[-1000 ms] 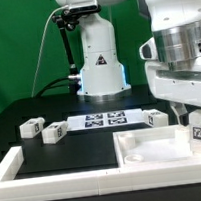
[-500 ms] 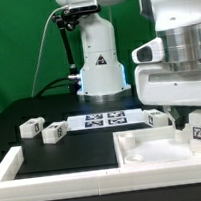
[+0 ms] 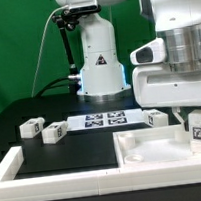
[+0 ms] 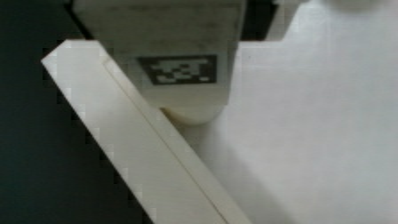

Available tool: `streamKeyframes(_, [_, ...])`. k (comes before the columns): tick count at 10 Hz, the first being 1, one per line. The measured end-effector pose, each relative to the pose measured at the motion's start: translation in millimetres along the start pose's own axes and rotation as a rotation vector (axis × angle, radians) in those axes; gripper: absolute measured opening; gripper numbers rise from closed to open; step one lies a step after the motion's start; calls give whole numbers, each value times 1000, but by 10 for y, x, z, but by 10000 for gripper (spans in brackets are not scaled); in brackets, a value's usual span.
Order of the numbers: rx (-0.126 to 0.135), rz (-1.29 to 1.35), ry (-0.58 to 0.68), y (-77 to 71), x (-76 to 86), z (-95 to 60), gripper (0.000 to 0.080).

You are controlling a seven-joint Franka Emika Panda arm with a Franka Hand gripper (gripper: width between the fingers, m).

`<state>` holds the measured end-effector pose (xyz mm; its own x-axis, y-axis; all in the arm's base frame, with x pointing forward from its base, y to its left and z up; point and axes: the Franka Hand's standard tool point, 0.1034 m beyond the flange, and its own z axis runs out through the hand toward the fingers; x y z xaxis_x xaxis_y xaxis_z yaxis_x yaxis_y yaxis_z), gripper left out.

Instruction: Assemble one leg

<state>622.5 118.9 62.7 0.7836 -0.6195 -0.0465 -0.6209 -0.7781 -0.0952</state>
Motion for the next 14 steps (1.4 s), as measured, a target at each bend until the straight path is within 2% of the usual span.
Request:
streamKeyframes(2, [0, 25, 0, 1, 1, 0, 289])
streamKeyframes(5, [64, 396, 14, 26, 33, 3, 289])
streamKeyframes(6, [78, 522, 10, 31, 33, 1, 289])
streamKeyframes(10, [111, 974, 6, 1, 6, 12, 290])
streamKeyframes(12, [142, 1228, 5, -9, -5, 12, 290])
streamKeyframes(14, [148, 1425, 0, -20, -11, 6, 290])
